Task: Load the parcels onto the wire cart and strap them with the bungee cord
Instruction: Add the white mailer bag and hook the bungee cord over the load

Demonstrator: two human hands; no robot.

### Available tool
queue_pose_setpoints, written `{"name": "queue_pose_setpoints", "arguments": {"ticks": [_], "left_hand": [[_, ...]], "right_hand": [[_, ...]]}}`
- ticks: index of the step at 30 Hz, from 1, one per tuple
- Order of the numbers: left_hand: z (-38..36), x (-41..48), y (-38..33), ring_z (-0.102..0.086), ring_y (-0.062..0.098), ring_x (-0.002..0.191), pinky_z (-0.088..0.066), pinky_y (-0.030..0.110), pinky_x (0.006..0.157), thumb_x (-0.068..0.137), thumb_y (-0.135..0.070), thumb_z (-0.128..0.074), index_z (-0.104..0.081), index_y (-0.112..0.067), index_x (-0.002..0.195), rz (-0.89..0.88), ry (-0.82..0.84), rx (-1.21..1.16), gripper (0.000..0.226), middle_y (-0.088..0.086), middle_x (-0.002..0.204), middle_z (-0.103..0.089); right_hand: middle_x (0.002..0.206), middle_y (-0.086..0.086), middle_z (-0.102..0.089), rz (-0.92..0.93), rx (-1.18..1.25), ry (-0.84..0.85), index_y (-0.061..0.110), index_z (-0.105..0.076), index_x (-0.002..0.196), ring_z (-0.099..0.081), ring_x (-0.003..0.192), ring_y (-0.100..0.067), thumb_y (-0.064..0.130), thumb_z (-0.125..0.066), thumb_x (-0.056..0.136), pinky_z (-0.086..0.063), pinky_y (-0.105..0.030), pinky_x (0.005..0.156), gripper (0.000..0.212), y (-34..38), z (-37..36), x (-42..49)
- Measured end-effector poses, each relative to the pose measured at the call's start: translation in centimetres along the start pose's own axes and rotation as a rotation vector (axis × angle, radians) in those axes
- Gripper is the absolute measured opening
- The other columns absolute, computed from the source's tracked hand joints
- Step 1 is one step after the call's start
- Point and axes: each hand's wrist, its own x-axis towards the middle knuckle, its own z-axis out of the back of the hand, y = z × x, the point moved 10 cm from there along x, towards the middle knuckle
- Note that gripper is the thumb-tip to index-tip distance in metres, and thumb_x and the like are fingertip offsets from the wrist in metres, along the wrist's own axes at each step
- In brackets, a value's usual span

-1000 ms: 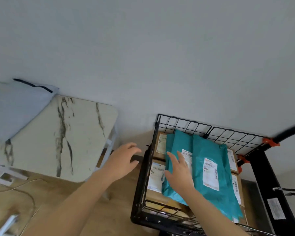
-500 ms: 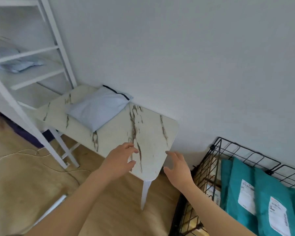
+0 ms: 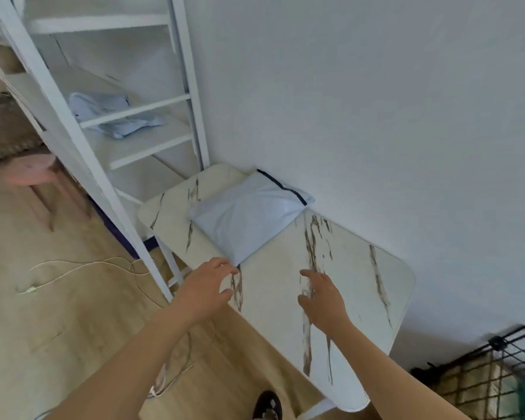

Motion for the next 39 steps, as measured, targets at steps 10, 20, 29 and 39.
{"name": "queue_pose_setpoints", "arguments": {"ticks": [10,20,29,39], "left_hand": [[3.3,11.2,7.1,-0.035,0.012,0.131,-0.028,0.022,0.103,0.093,-0.026,-0.052,-0.039,-0.023,0.139,0.063,0.038,0.013,0.047,-0.005,0.147,-0.032],[3.6,20.6,13.6,-0.029,0.019,0.136,-0.027,0.03,0.109,0.093,-0.026,-0.052,-0.018,-0.021,0.148,0.105,0.149,-0.146,0.065,0.001,0.152,-0.026],[4.2,30.9,16.8,-0.031,0.026,0.135,-0.028,0.034,0.109,0.092,-0.034,-0.053,-0.022,-0.016,0.147,0.081,0.291,-0.207,0.065,0.009,0.149,-0.028],[0.8,35.6,18.6,-0.036,0.027,0.134,-0.032,0.033,0.105,0.091,-0.045,-0.052,-0.021,-0.007,0.147,0.183,0.477,-0.451,0.075,0.011,0.15,-0.032]], "right_hand": [[0.139,-0.003,-0.045,-0.018,-0.027,0.104,0.024,-0.038,0.14,-0.054,0.113,-0.016,0.016,-0.053,0.091,-0.037,-0.018,0.082,0.052,4.6,-2.4,14.0],[0.132,-0.003,-0.051,-0.182,0.069,0.072,0.027,-0.041,0.137,-0.053,0.113,-0.017,0.014,-0.054,0.089,-0.042,-0.022,0.089,0.051,6.7,-4.2,20.7],[0.112,-0.007,-0.055,-0.392,0.04,0.018,0.025,-0.043,0.135,-0.058,0.09,-0.019,0.014,-0.053,0.087,-0.046,-0.023,0.073,0.05,8.1,-5.4,25.1],[0.102,0.001,-0.046,-0.539,0.0,-0.01,0.027,-0.047,0.131,-0.049,0.08,-0.013,0.015,-0.052,0.085,-0.038,-0.018,0.068,0.048,8.1,-5.9,25.8]]}}
